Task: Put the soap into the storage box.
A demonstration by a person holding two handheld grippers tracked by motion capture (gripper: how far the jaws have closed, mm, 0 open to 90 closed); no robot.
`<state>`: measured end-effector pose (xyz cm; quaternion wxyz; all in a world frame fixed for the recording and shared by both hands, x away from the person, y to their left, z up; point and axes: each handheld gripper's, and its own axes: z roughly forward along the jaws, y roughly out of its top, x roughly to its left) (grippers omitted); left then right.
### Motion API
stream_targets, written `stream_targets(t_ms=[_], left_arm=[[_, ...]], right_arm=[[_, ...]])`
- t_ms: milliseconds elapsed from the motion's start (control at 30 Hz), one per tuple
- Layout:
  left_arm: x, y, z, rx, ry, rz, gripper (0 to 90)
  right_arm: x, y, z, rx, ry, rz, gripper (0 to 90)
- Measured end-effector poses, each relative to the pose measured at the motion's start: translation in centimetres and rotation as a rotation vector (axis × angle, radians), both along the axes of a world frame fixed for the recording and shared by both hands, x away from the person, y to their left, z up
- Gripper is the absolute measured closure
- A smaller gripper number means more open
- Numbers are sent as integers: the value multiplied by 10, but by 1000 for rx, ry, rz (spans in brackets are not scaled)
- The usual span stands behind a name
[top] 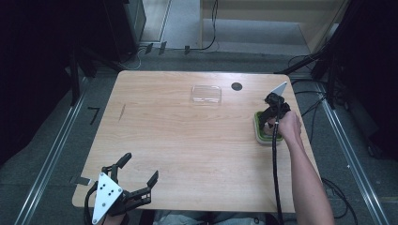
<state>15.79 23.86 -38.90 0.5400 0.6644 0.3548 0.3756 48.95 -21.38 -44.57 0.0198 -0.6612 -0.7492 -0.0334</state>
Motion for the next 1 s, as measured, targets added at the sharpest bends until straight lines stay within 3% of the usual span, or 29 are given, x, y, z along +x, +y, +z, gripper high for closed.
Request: stream_targets(t_ms=[467, 633, 1000], left_arm=[[0, 0, 0, -1, 0, -1, 110], [0, 0, 0, -2, 1, 0, 110], [1, -1, 0, 2, 2, -5, 110]], right_arm=[[0, 0, 0, -11, -4, -14, 326], [-2, 0, 4, -23, -14, 4, 323], [-11, 1, 17, 4, -29, 40, 267]])
